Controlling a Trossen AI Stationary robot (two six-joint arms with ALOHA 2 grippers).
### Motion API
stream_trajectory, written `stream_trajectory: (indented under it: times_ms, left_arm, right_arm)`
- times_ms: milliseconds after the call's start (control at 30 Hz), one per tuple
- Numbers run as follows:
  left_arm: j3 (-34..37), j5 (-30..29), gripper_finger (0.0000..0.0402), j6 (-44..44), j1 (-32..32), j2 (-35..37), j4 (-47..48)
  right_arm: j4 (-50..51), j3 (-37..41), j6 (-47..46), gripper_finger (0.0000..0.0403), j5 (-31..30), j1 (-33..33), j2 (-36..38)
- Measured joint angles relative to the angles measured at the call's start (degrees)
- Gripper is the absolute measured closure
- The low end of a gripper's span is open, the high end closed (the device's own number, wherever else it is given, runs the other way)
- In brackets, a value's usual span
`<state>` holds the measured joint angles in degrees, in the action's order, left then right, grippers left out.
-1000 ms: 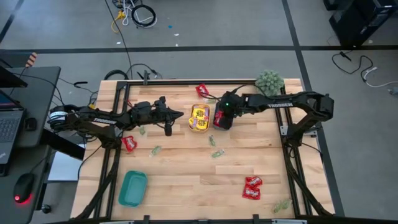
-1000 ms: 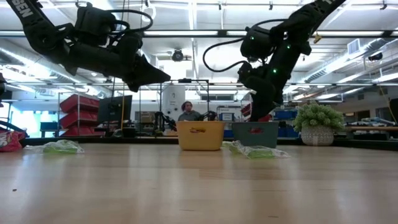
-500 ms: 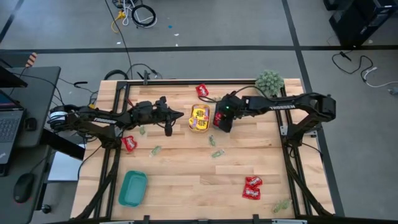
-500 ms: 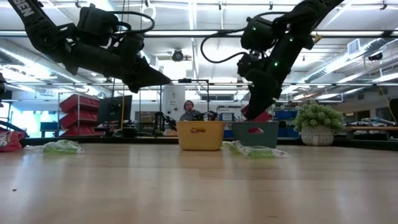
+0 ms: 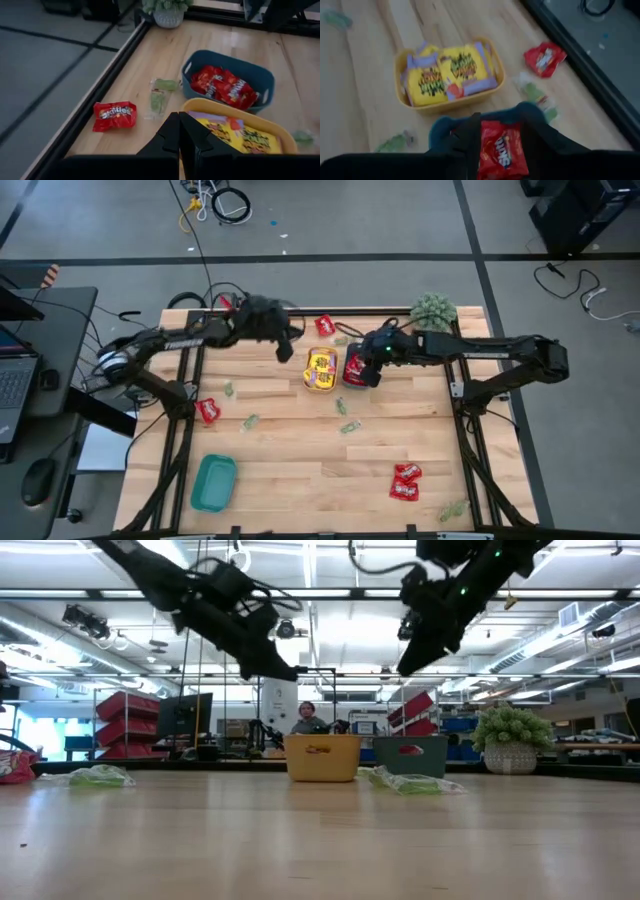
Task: Sort candy
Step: Put the red packet of candy into the blue bin
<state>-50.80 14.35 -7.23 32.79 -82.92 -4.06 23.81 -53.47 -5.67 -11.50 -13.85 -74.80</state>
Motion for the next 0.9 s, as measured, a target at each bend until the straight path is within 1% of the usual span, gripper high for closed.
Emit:
stream_trajectory:
  times_ms: [133,267,400,567,667,700,800,900]
  left_arm:
    - [-6.31,4.5,0.04,-0.17,3.41,-7.94,1.4]
    - [-11.49,6.58,0.039,-0.09,5.62,-16.3,1.75]
    - [-16.57,7.41,0.0369,-0.08,6.62,-22.92,2.82]
    - [-20.99,7.36,0.0319,-0.74,6.65,-27.98,3.0]
    - [-22.91,5.45,0.028,-2.23,6.7,-29.9,4.14]
    - [-23.37,4.47,0.0268,-2.95,6.79,-30.44,4.51]
    - [-24.34,3.95,0.0233,-4.23,6.96,-31.98,6.13]
    - [-24.35,2.48,0.0207,-4.56,6.96,-32.86,6.56]
  right_arm:
    - [0.2,0.0,0.3,0.0285,-0.42,-0.02,3.13]
    - [0.52,0.0,0.82,0.0282,-0.97,-0.02,4.21]
    - [0.84,0.0,0.93,0.0282,-0.97,-0.02,4.16]
    - [1.8,0.0,0.85,0.0283,-1.05,-0.02,3.65]
    - [1.95,0.0,0.82,0.0283,-1.05,-0.02,3.61]
    - [1.93,0.0,0.88,0.0283,-1.05,-0.02,3.6]
    - [1.95,0.0,0.91,0.0283,-1.05,-0.02,3.62]
    - [1.95,0.0,0.94,0.0283,-1.08,-0.02,3.6]
